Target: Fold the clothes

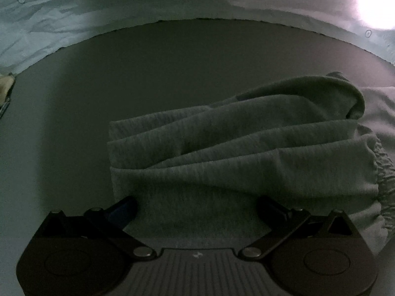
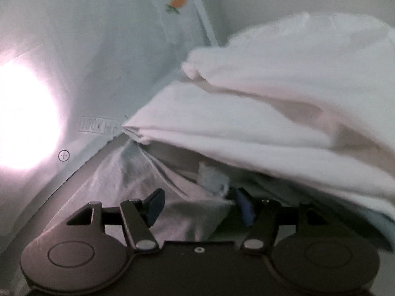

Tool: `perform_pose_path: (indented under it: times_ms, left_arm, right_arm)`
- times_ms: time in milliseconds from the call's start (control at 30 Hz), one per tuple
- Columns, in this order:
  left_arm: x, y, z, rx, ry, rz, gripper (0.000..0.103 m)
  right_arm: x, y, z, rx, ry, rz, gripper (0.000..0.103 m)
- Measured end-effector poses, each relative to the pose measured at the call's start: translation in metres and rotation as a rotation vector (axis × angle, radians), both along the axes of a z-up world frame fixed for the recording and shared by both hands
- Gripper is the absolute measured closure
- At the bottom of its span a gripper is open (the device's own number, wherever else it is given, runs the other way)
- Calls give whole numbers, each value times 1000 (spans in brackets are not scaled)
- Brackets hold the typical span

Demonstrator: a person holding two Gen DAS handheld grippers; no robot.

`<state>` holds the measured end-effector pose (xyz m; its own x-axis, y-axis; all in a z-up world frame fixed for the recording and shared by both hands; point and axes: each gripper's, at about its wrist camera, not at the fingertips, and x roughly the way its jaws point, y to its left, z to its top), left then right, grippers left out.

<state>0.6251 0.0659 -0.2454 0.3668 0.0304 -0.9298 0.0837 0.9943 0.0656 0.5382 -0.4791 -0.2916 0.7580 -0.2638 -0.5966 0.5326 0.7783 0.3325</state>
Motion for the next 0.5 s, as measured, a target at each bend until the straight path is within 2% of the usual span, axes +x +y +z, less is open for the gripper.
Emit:
perform_pose_path:
  times_ms: [33,67,100,167,233,300,400,467,500]
  left_arm:
    - [0,2,0,-1,-2,1,0]
    - [0,4,0,-2,-3,2,0]
    - [2,6,-1,-2,0,3,0]
    - [8,9,-2,-2,13,5,0]
    - [3,7,3,-1,24,8,0]
    - [4,7,3,-3,31,9,0]
    - [4,9,3,-4,25,7,0]
    - [3,10,3,-5,18,7,0]
    - [2,10,3,-5,16,7,0]
  right_arm:
    - [2,2,0,-10,4,24,58]
    - [6,3,-1,-17,3,45,68]
    - [9,4,-1,-19,12,53,97]
    - [10,2,1,18,1,47,96]
    - [1,-5,3,158,-105,22,97]
    - [-10,-12,-3,370,-269,-16,97]
    - [-24,-17,-22,748,-526,-63,97]
    - [-27,-10,-38,983,-655,-86,97]
    - [-26,-5,-44,1067,-697,-86,97]
